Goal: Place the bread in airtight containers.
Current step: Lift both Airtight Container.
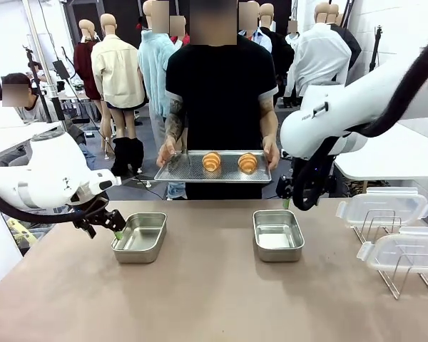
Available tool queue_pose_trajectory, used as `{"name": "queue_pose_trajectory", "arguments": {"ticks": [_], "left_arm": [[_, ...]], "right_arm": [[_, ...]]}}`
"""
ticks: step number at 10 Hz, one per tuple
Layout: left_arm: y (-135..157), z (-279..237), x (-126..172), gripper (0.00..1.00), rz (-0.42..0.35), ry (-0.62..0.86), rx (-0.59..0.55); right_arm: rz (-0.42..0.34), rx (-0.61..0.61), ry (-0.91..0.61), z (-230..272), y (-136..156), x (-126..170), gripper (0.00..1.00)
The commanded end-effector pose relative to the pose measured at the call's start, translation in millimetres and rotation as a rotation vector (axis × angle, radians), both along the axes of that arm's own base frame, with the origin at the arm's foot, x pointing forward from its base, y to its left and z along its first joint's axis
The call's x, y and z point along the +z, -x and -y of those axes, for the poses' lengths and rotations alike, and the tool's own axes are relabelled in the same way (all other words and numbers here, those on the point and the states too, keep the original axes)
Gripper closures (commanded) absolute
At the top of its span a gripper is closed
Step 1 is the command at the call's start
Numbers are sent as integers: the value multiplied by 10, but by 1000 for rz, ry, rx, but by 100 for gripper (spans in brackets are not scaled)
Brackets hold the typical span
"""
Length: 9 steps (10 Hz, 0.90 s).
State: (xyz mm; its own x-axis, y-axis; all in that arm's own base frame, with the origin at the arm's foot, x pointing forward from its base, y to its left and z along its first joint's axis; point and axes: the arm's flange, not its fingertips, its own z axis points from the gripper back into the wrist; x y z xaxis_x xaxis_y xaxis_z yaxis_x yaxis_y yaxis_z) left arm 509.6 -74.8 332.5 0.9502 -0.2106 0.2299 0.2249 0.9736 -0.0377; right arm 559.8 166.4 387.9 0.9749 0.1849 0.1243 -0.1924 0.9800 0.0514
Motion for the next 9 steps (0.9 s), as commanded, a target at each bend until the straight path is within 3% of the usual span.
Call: {"name": "queue_pose_trajectory", "arguments": {"ticks": [1, 4, 9], "left_arm": [[-234, 41, -2, 0, -12, -21, 12], [-365, 132, -102, 0, -31, -21, 18], [-467, 294, -296, 0, -90, -64, 11]], "right_arm": [[-11, -36, -67, -25, -175, -199, 0], [-39, -41, -95, 29, -144, -599, 0], [-77, -53, -82, 60, -134, -842, 3]]}}
